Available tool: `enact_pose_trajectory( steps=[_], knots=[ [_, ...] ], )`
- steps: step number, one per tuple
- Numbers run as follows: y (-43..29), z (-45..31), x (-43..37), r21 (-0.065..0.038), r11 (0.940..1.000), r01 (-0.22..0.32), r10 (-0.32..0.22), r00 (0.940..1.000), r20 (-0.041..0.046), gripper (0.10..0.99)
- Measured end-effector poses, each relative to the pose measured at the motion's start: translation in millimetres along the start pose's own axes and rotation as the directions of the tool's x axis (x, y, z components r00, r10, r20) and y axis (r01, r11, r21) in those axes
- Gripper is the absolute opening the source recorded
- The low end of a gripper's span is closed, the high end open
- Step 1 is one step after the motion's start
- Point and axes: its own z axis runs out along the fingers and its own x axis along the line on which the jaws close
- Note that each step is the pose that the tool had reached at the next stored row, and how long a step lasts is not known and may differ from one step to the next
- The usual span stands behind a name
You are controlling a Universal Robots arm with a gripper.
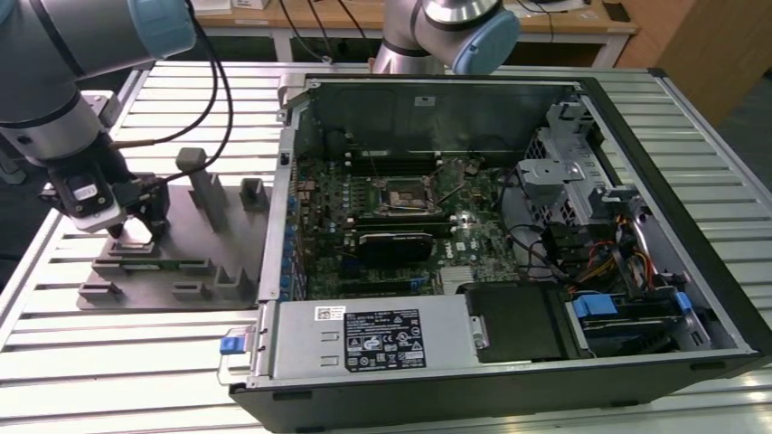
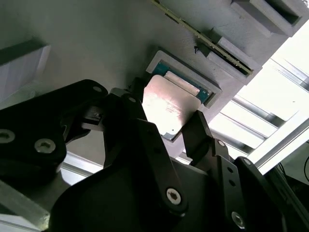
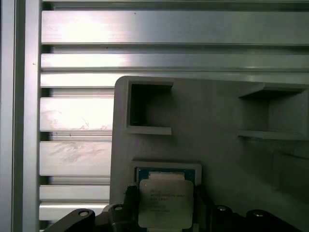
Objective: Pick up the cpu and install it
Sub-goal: 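Pick up the cpu and move it towards the insertion slot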
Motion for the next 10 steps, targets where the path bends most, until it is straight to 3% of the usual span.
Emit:
enact_pose_trajectory(
  steps=[10],
  knots=[
    [-0.5,0.8,0.5,0.000,1.0000,0.000,0.000,1.0000,-0.0001,0.553]
  ],
)
